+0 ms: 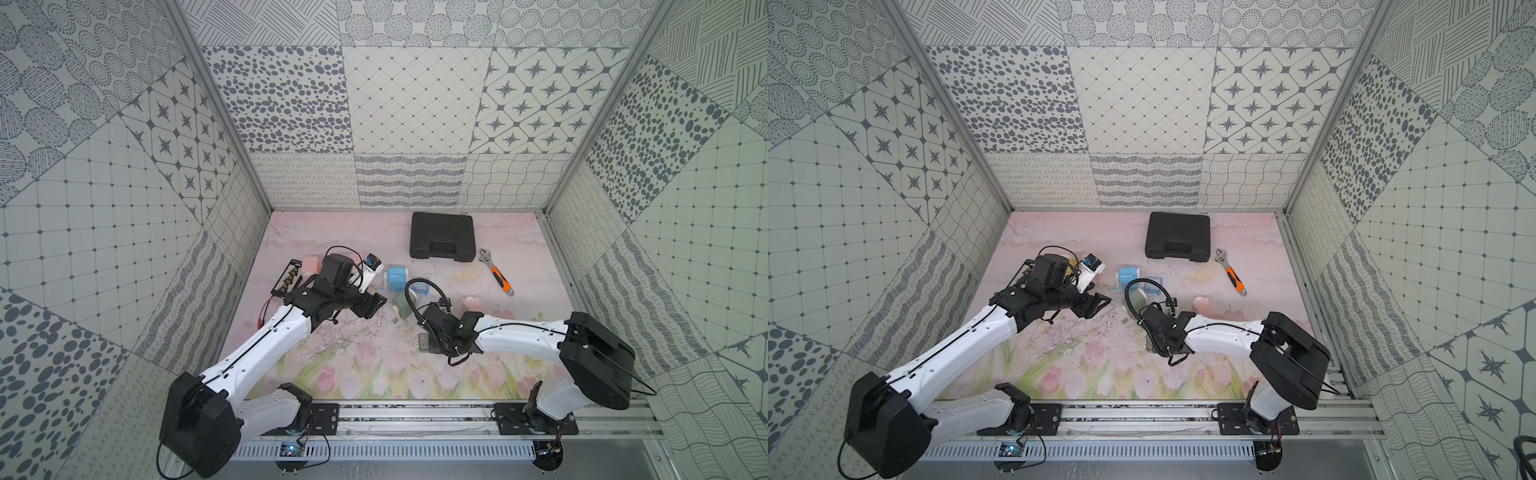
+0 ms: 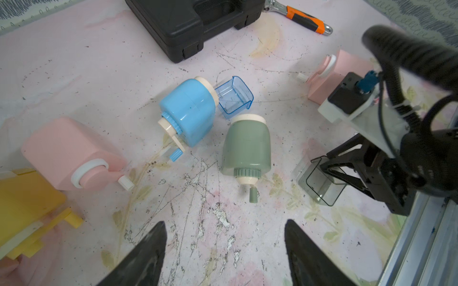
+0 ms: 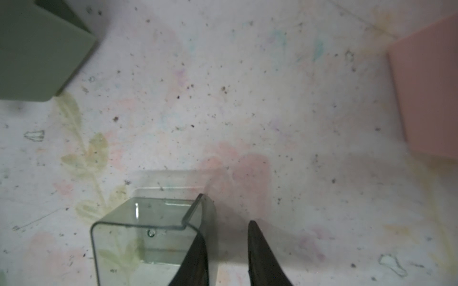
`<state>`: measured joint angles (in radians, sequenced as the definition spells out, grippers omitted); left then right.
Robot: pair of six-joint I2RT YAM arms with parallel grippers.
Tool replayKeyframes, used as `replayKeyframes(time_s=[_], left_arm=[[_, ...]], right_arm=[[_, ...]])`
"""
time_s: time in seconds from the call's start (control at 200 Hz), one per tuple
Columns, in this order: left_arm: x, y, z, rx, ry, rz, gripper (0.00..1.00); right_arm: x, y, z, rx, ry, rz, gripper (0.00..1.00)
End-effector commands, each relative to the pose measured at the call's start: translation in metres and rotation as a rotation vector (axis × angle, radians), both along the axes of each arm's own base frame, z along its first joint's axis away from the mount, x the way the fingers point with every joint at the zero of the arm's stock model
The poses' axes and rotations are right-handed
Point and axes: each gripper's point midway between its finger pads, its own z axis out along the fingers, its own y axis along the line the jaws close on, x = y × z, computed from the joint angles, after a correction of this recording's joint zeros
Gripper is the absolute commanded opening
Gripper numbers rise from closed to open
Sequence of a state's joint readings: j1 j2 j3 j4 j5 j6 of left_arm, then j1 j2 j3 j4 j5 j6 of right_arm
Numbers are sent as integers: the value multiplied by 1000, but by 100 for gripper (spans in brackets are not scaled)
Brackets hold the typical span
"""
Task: Put the tray back into the pencil sharpener
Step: Place the container at the center of the board, then pick up the pencil sharpener from the center of the board.
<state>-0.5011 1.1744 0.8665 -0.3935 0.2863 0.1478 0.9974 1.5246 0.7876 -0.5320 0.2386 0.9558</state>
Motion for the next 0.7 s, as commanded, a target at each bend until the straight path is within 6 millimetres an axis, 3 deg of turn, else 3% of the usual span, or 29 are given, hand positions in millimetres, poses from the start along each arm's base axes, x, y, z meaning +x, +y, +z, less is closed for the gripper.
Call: replayKeyframes(time_s=[0.0,0.255,0.425,0.57,0.605,0.695], left_arm=[[-1,-14,-9,30,31,-46,77],[3,-42,-34,137,85,-86,82],[4,-50,-56,242,166,-43,84],[8,-61,-64,233,184,36,84],[10,-63,-67,237,175,44,85],[12,-68,-74,252,177,36,84]], right_arm=[[7,4,25,108,-67,-33,35],[3,-23,58,258,-211,-112,40],[-2,-37,59,276,-224,-141,41],[-3,-38,63,291,-226,-153,40],[-7,-43,54,271,-213,-153,40],[-8,-45,54,271,-211,-155,41]])
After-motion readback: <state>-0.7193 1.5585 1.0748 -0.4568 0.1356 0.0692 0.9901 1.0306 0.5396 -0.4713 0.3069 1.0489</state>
